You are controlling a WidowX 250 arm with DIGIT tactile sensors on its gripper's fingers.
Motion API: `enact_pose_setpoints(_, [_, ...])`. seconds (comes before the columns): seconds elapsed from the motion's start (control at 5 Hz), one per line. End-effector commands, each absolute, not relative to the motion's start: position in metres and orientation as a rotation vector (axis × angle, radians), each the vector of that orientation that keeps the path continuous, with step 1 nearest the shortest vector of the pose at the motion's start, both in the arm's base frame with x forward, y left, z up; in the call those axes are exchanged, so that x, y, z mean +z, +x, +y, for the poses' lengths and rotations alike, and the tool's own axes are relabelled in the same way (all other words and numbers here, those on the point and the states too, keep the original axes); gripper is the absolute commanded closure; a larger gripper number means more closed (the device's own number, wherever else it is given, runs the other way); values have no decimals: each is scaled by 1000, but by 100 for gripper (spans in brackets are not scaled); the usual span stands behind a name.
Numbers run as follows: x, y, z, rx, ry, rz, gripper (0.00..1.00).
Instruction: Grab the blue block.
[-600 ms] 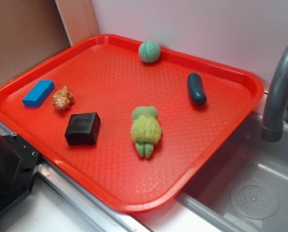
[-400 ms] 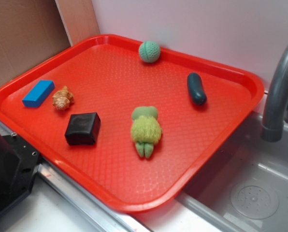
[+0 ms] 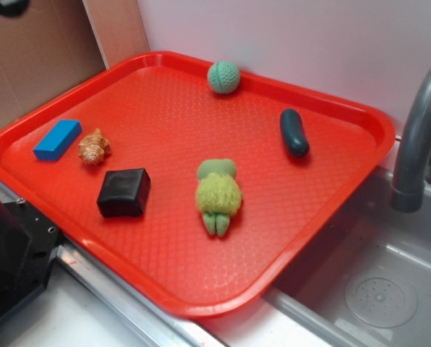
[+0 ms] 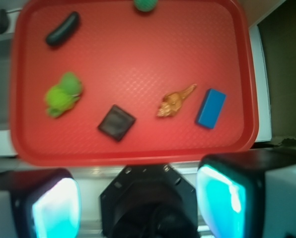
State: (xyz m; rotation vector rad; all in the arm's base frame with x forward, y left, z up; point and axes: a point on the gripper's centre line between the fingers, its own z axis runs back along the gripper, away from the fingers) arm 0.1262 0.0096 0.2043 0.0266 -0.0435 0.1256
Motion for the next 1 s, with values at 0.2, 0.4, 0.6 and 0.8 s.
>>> enact_pose_setpoints(0.2, [114,135,77,287,22,-108,0])
enact_pose_setpoints(0.4, [114,135,77,287,22,-108,0])
enact_pose_setpoints(0.6, [114,135,77,287,22,-108,0])
enact_pose_setpoints(0.8, [114,135,77,287,22,-108,0])
